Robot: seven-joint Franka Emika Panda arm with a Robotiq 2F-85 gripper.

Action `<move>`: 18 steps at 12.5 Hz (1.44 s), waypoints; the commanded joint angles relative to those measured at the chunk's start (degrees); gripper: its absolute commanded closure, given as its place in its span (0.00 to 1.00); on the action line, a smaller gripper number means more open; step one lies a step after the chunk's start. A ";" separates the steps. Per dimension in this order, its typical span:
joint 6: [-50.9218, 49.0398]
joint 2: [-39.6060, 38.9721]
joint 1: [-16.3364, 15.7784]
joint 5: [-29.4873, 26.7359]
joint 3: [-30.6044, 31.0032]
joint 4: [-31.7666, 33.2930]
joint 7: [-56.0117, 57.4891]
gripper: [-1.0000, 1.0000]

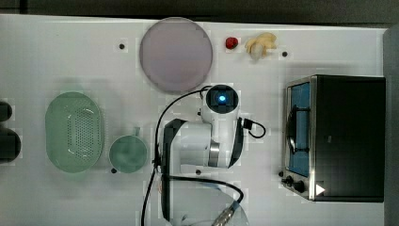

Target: Pick Ketchup from oven and place it on table.

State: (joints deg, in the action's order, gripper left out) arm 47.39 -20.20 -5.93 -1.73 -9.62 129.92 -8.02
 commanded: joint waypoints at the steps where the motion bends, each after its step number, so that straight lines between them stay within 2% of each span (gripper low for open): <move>1: 2.69 -0.03 -0.18 -0.32 1.13 -2.12 -1.70 0.02; 4: 1.31 4.05 -0.20 -0.31 1.14 -3.93 -2.39 0.00; 7: -7.97 11.82 -0.22 -0.29 1.11 -8.35 -2.75 0.00; 11: -22.72 19.08 -0.31 -0.08 1.58 -20.57 -2.75 0.00; 15: -36.56 19.98 -0.49 0.04 2.00 -32.60 -2.75 0.00; 18: -43.25 20.04 -0.42 0.21 1.82 -37.91 -2.75 0.00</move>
State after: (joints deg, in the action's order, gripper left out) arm 7.25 1.74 -5.50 -2.03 -7.09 93.78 -8.47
